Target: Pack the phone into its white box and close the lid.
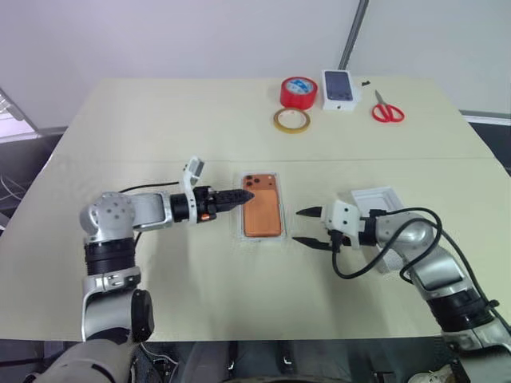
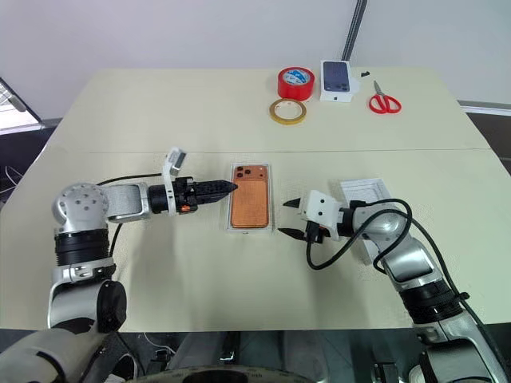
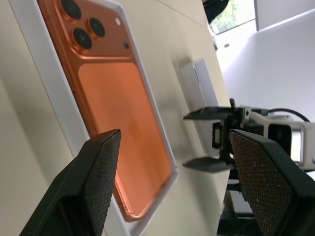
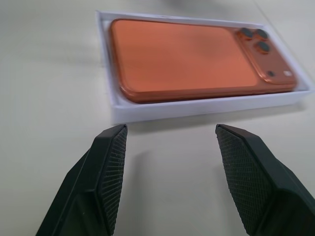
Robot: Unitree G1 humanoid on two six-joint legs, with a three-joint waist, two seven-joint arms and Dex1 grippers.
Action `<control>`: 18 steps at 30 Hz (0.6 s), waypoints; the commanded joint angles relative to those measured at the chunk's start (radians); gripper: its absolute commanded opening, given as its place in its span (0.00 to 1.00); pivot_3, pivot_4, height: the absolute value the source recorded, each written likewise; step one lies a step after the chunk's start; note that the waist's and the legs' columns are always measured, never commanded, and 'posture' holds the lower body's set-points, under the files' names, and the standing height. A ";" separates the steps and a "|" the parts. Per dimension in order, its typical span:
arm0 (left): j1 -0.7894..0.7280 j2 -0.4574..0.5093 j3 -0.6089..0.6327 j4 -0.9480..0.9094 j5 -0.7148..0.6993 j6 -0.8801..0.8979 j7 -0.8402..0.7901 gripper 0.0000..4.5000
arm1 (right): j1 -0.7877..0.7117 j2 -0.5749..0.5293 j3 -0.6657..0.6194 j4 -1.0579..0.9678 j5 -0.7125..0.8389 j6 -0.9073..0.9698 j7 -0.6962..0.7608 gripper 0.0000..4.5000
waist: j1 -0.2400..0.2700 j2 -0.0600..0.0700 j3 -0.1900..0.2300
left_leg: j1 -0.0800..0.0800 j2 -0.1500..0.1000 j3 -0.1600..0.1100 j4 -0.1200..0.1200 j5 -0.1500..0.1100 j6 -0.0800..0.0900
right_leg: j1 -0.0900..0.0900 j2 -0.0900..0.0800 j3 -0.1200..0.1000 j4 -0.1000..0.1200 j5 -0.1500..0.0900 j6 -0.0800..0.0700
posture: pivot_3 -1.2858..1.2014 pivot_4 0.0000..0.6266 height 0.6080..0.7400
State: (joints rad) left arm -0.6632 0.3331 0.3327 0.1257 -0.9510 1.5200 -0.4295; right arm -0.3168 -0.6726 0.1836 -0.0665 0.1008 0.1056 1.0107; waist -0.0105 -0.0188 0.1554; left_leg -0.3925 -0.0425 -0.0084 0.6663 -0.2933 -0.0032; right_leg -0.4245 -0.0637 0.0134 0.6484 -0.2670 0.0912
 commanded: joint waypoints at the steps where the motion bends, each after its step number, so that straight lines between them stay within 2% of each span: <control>1: -0.010 0.008 0.019 -0.040 0.014 -0.043 0.015 0.82 | -0.024 0.013 -0.001 0.014 -0.015 -0.035 -0.016 0.67 | 0.001 0.000 0.000 | 0.000 0.000 0.000 0.000 0.000 0.000 | 0.000 0.000 0.000 0.000 0.000 0.000 | 0.52 0.24 1.00; 3: 0.021 0.045 -0.036 -0.086 0.069 -0.130 -0.007 0.82 | -0.040 0.019 -0.007 0.039 -0.024 -0.034 -0.032 0.67 | 0.000 0.000 0.000 | 0.000 0.000 0.000 0.000 0.000 0.000 | 0.000 0.000 0.000 0.000 0.000 0.000 | 0.52 0.24 1.00; 5: 0.077 0.112 -0.129 -0.133 0.141 -0.218 -0.054 0.70 | -0.055 0.027 -0.013 0.066 -0.037 -0.056 -0.048 0.55 | -0.004 0.000 0.000 | 0.000 0.000 0.000 0.000 0.000 0.000 | 0.000 0.000 0.000 0.000 0.000 0.000 | 0.52 0.24 1.00; 7: 0.144 0.203 -0.266 -0.170 0.259 -0.357 -0.120 0.52 | -0.071 0.031 -0.010 0.086 -0.058 -0.078 -0.068 0.36 | -0.009 0.002 0.000 | 0.001 0.000 0.001 -0.001 0.000 -0.001 | 0.000 0.000 0.001 0.000 0.000 0.000 | 0.52 0.24 1.00; 10: 0.197 0.245 -0.378 -0.164 0.394 -0.559 -0.167 0.17 | -0.097 0.049 0.008 0.131 -0.113 -0.096 -0.118 0.01 | -0.001 0.002 0.000 | 0.001 0.000 0.001 -0.002 0.001 -0.001 | 0.000 0.000 0.001 0.000 0.000 0.000 | 0.52 0.24 1.00; 11: 0.200 0.235 -0.395 -0.150 0.424 -0.603 -0.165 0.05 | -0.106 0.057 0.017 0.149 -0.137 -0.110 -0.140 0.00 | 0.002 0.001 0.000 | 0.001 0.000 0.001 -0.001 0.001 -0.001 | 0.000 0.000 0.001 0.000 0.000 -0.001 | 0.52 0.24 1.00; 12: 0.199 0.221 -0.410 -0.134 0.448 -0.639 -0.163 0.01 | -0.115 0.066 0.025 0.169 -0.160 -0.126 -0.162 0.00 | 0.004 0.001 0.000 | 0.001 0.000 0.001 -0.001 0.001 -0.001 | 0.001 0.000 0.001 -0.001 0.000 -0.001 | 0.52 0.24 1.00; 14: 0.198 0.180 -0.444 -0.116 0.484 -0.723 -0.185 0.01 | -0.129 0.094 0.042 0.197 -0.188 -0.128 -0.192 0.00 | 0.009 0.001 0.000 | 0.001 0.000 0.001 0.000 0.000 0.000 | 0.001 -0.001 0.001 -0.001 0.000 -0.001 | 0.52 0.24 1.00; 18: 0.160 0.104 -0.562 -0.035 0.562 -0.774 -0.242 0.01 | -0.145 0.129 0.107 0.240 -0.268 -0.137 -0.223 0.00 | 0.022 0.002 0.000 | 0.000 0.000 0.001 0.000 0.000 0.001 | 0.001 0.000 0.001 -0.001 0.000 -0.001 | 0.52 0.24 1.00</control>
State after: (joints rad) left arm -0.4998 0.4481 -0.1678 0.0648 -0.4215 0.7576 -0.6393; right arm -0.4464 -0.5463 0.2779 0.1738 -0.1341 -0.0111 0.8040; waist 0.0116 -0.0173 0.1552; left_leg -0.3924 -0.0423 -0.0072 0.6664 -0.2937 -0.0021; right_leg -0.4239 -0.0641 0.0139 0.6474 -0.2669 0.0906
